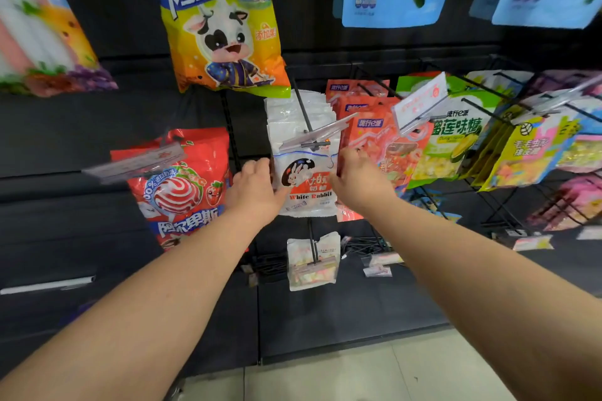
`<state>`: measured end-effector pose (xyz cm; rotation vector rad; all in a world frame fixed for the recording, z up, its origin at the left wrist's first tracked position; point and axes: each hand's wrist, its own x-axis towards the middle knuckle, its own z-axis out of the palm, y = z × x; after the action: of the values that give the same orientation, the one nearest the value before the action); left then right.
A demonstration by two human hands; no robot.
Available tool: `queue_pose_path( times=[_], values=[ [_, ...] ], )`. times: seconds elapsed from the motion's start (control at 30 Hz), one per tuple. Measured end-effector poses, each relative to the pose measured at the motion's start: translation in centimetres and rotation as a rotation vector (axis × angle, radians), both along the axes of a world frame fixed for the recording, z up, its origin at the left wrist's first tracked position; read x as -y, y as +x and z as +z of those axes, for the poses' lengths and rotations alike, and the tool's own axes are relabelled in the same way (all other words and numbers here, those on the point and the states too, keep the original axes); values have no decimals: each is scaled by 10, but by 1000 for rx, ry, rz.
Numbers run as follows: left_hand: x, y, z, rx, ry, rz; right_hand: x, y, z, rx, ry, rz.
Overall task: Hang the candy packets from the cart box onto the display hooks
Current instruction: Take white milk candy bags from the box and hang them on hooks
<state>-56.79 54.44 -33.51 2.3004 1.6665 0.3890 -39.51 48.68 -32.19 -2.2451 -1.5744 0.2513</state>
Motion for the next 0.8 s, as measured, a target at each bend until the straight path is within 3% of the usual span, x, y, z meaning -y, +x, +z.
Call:
queue_pose_path(
  times=[0.1, 0.23, 0.8],
  values=[
    [20, -16, 11, -222, 54, -123, 28, -9, 8, 258, -130, 56],
    [44, -37, 23, -381, 22, -174, 63, -23, 22, 353, -245, 100],
    [176, -113, 57, -375, -58, 5, 167, -75, 55, 453, -230, 339]
  ],
)
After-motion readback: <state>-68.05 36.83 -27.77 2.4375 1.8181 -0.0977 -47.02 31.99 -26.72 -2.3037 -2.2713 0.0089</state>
